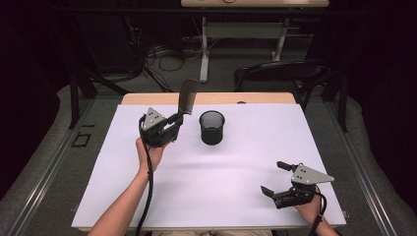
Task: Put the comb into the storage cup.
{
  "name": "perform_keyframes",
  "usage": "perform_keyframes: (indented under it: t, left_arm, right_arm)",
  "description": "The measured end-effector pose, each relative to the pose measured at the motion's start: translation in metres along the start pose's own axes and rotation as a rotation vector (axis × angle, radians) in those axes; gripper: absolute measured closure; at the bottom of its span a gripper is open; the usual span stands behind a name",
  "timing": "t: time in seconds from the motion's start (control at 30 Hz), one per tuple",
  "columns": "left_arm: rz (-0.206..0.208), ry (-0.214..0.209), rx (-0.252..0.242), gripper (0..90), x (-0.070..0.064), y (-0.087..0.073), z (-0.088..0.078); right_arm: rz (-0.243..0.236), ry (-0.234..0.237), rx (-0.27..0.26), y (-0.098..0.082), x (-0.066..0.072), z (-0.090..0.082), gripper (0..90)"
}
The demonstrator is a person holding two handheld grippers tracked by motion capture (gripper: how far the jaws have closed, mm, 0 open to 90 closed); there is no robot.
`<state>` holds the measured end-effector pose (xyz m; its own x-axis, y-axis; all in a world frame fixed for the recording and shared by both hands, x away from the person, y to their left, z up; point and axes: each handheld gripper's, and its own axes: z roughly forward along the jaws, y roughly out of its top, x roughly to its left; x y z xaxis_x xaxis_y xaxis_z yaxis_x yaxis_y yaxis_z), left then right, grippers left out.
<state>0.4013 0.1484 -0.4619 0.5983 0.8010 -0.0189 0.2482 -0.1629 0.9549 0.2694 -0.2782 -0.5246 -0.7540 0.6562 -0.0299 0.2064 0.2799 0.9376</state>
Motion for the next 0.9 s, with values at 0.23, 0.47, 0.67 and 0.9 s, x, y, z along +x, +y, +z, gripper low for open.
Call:
perform_keyframes:
  t: [0.23,0.47,0.67,0.9]
  left_arm:
    - [-0.005,-0.001,-0.007,72.6,0.0,0.003,0.004]
    - [-0.011,-0.002,-0.013,72.6,0.002,0.006,0.006]
    - [-0.024,-0.004,-0.017,72.6,0.003,0.008,0.01]
    - [-0.03,-0.003,-0.025,72.6,0.005,0.011,0.015]
  right_arm:
    - [-0.003,0.0,0.0,0.0,0.0,0.0,0.0]
    - [-0.003,-0.001,0.0,0.0,0.0,0.0,0.0]
    - [-0.002,-0.002,0.0,0.0,0.0,0.0,0.0]
    - [-0.001,-0.001,-0.001,0.0,0.0,0.0,0.0]
